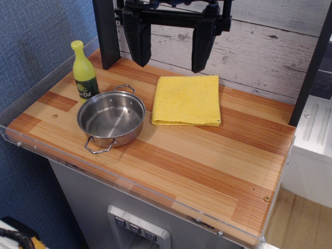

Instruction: Bring the yellow rectangle to the near table corner.

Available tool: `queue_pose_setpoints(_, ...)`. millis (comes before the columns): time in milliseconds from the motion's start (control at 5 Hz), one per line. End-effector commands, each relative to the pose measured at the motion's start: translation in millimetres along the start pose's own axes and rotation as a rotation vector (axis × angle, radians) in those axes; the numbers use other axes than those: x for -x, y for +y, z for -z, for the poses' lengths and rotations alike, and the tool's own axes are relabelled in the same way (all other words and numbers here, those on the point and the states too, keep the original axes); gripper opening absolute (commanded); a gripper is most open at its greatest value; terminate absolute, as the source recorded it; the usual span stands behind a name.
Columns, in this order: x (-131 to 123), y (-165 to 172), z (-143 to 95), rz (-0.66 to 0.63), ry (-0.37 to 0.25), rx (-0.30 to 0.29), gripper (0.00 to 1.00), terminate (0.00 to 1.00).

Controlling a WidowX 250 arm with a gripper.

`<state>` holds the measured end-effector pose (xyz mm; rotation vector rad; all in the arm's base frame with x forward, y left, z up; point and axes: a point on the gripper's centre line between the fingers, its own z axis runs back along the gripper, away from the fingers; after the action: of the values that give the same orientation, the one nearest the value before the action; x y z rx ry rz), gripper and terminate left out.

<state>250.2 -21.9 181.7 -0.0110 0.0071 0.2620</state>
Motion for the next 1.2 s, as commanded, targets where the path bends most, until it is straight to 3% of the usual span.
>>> queue_pose_setpoints(0, 0, 0, 0, 0.000, 0.000, 0.000, 1.00, 0.00)
queue_pose_setpoints(200, -33, 0, 16, -0.038, 0.057, 0.025, 1.00, 0.00)
queue_pose_setpoints(400, -59, 11, 30, -0.113, 0.067, 0.011, 1.00, 0.00)
queue_pose_setpoints(800, -98, 28, 83, -0.279, -0.040, -0.014, 1.00, 0.00)
queue_pose_setpoints(1000, -116, 34, 109, -0.331, -0.055, -0.024, 1.00, 0.00)
